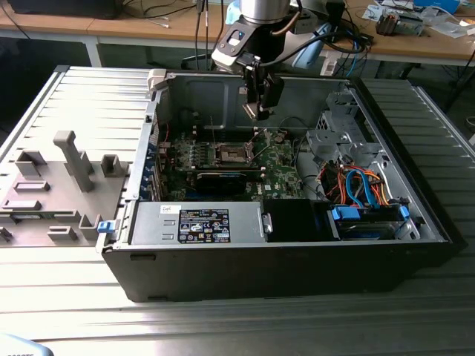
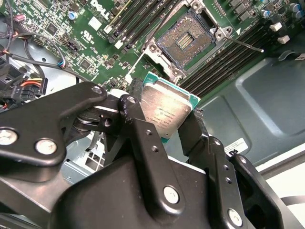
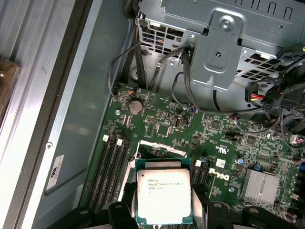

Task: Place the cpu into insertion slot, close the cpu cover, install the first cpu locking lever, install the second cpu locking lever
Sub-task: 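Place the cpu into insertion slot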

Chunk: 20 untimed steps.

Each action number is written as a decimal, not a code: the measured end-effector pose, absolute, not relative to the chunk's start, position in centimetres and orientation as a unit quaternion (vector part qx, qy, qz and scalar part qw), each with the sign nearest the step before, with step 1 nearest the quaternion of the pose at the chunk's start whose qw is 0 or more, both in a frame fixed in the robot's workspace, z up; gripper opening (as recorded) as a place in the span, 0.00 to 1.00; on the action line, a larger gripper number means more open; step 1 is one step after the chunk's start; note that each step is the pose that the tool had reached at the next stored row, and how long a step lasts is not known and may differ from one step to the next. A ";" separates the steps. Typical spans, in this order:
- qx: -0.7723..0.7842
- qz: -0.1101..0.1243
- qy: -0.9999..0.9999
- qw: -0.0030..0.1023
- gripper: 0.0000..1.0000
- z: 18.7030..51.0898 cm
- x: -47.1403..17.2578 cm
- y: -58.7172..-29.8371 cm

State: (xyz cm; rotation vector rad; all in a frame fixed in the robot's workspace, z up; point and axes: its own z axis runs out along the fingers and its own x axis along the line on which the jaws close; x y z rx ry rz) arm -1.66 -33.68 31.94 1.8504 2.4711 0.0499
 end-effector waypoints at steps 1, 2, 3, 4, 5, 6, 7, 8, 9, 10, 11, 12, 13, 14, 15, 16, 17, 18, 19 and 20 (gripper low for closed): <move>0.599 0.016 0.800 0.027 0.55 31.9 -1.7 -33.7; 0.600 0.016 0.799 0.027 0.55 31.9 -1.7 -33.7; 0.600 0.016 0.799 0.027 0.55 31.9 -1.7 -33.7; 0.601 0.016 0.799 0.027 0.55 31.9 -1.7 -33.7; 0.601 0.016 0.799 0.027 0.55 31.9 -1.7 -33.7; 0.602 0.016 0.798 0.027 0.55 31.9 -1.7 -33.7; 0.602 0.016 0.798 0.027 0.55 31.9 -1.7 -33.7; 0.602 0.016 0.798 0.027 0.55 31.9 -1.7 -33.7; 0.603 0.016 0.797 0.027 0.55 31.9 -1.7 -33.7; 0.603 0.016 0.797 0.027 0.55 31.9 -1.7 -33.7; 0.603 0.016 0.797 0.027 0.55 31.9 -1.7 -33.7; 0.604 0.016 0.796 0.027 0.55 31.9 -1.7 -33.7; 0.604 0.016 0.796 0.027 0.55 31.9 -1.7 -33.7; 0.604 0.016 0.796 0.027 0.55 31.9 -1.7 -33.7; 0.605 0.016 0.796 0.027 0.55 31.9 -1.7 -33.7; 0.605 0.016 0.795 0.027 0.55 31.9 -1.7 -33.7; 0.606 0.016 0.795 0.027 0.55 31.9 -1.7 -33.7; 0.606 0.016 0.795 0.027 0.55 31.9 -1.7 -33.7; 0.606 0.016 0.795 0.027 0.55 31.9 -1.7 -33.7; 0.606 0.016 0.795 0.027 0.55 31.9 -1.7 -33.7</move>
